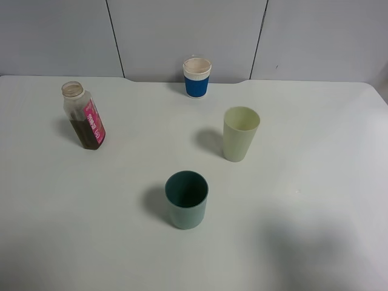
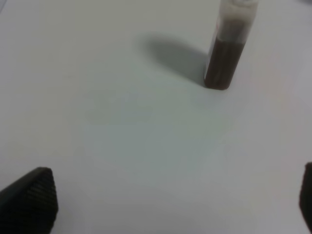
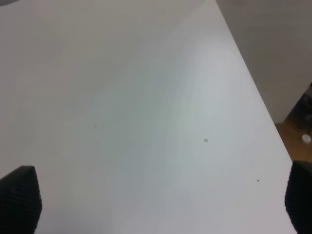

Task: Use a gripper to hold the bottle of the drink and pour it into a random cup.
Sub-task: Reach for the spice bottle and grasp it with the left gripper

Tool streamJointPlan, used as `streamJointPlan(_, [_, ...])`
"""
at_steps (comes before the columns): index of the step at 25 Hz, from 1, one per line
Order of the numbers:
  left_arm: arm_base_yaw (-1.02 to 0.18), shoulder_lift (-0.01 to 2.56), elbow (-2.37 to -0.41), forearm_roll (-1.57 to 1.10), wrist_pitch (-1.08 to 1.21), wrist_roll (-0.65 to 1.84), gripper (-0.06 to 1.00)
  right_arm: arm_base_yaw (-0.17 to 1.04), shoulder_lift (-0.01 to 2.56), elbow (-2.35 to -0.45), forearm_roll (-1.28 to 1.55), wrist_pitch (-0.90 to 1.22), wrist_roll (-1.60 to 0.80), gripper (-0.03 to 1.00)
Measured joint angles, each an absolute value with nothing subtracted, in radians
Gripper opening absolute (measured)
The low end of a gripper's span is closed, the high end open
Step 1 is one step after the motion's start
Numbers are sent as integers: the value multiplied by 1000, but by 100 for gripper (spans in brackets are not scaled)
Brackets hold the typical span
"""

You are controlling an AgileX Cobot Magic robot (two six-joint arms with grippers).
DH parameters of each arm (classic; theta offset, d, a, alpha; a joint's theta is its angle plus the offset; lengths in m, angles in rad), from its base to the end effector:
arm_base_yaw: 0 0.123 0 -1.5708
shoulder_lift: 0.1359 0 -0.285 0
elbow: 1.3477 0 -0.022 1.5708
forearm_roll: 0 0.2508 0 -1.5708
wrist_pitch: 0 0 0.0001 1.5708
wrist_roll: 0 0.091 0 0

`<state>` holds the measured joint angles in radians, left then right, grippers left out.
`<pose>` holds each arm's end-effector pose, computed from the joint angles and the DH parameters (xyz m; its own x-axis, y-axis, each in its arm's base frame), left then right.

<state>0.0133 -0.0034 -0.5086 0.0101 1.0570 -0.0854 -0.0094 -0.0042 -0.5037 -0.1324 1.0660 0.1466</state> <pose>-0.0062 0.0007 0.2800 -0.4388 -0.0862 -0.8944 -0.0566 0.9961 -0.0682 -0.0066 -0.0105 0.2784 -0.4396 0.0858 -0.8941 0.1491 0.9886 0.0215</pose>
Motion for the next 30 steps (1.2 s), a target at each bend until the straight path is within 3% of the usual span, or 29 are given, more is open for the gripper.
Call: streamJointPlan(30, [13,2,-509,10,1057,-114,98,-9,-4,-504,-132,1066,147,100])
